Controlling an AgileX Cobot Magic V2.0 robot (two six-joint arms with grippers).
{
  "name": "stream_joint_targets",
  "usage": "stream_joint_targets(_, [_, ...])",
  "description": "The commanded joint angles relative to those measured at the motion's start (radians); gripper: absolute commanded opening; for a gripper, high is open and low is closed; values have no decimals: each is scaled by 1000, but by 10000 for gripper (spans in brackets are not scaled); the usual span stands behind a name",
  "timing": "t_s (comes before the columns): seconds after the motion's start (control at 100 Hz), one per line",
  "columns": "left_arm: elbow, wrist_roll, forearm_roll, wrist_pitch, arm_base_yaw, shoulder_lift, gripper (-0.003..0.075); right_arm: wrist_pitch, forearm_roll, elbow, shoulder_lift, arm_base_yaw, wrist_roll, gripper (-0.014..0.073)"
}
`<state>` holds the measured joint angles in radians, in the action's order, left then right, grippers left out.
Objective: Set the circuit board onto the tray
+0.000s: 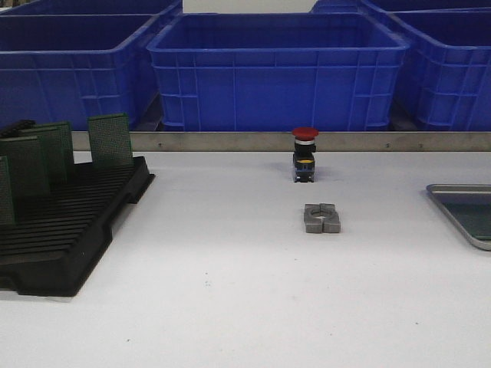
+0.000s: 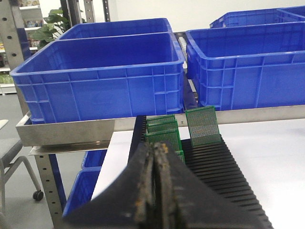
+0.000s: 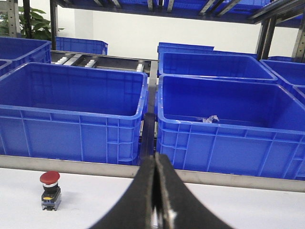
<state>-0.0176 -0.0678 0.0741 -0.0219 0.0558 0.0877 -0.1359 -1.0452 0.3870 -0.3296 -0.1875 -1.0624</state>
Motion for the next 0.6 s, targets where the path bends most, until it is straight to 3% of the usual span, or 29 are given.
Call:
stream_joint_targets(0.0, [8,-11,0,-92,-4,-45,-18,42,-18,28,-5,2,-6,-69])
stream_joint_targets(0.18, [24,-11,9,-61,-4,-130,-18,42,-18,28,-5,2,-6,-69])
stream_joint_targets(0.59, [24,-11,41,-70,-4,-128,-18,41,-18,28,-5,2,-6,-69])
